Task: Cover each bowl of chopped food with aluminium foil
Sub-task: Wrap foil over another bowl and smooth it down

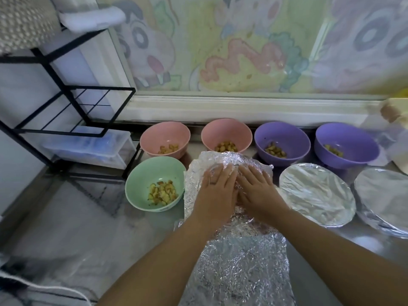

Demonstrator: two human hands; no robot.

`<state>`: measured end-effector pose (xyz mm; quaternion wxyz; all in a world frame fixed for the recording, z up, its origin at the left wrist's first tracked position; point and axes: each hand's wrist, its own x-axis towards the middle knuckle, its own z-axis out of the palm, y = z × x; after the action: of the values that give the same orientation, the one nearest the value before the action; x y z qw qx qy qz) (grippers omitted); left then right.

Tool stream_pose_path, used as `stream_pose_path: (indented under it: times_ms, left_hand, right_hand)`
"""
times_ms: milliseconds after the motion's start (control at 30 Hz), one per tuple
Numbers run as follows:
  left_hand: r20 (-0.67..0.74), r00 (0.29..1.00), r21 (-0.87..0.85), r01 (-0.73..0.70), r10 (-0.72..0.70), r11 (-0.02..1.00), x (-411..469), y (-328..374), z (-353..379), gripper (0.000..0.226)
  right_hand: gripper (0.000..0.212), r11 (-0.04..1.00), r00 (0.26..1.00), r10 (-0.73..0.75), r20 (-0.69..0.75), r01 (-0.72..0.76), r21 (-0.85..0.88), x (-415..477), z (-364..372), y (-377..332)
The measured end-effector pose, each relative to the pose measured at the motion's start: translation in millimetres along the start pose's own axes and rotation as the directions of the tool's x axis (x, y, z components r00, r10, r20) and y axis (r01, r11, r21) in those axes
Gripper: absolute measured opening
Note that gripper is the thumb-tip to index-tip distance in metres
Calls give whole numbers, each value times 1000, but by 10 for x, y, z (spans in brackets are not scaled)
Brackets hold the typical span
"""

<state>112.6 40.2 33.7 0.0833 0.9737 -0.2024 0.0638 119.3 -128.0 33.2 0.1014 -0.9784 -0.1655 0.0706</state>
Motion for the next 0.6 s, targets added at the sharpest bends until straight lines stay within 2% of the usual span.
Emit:
stream_pose_path:
  times_ms: [100,200,367,600]
  left_hand:
    - [176,981,64,75,-85,995,-88,-105,149,77]
    - [220,970,70,95,-108,993,-127,-159,154,95]
    - [253,946,58,195,-203,979,-109,-233,132,92]
    - [246,950,28,189,-190,982,-27,-210,153,90]
  right_hand:
    - [74,999,1000,6,-16,-6,33,-9,88,32]
    - [72,996,998,-2,-57,8,91,7,106,9]
    - [81,974,997,52,-56,-38,223,84,67,-18]
    - [89,995,998,59,28,-61,78,85,187,71]
